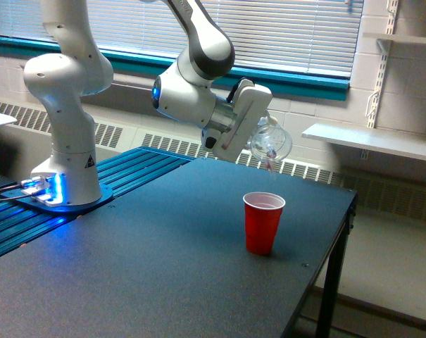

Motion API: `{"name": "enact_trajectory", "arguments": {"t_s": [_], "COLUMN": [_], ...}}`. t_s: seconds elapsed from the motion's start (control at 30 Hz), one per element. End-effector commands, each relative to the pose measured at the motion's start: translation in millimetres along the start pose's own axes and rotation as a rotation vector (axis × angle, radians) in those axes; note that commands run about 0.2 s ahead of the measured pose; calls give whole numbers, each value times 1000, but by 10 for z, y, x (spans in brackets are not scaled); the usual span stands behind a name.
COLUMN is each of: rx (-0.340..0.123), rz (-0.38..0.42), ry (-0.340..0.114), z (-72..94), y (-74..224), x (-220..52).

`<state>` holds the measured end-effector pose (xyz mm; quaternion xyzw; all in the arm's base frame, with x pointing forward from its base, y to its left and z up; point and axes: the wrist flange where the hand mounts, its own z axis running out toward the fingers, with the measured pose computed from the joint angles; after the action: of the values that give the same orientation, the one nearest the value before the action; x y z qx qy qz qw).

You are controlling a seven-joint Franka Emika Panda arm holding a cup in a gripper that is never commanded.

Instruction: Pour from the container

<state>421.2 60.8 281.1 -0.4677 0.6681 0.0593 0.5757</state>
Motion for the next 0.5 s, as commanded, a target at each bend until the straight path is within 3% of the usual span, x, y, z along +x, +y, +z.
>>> {"name": "enact_trajectory", "arguments": {"t_s": [0.03, 0.5], "rx": [42, 78], "rz": [39, 79], "ry": [-18, -28], "z": [-27, -76], "y": [-117, -165], "x": [-17, 4]}}
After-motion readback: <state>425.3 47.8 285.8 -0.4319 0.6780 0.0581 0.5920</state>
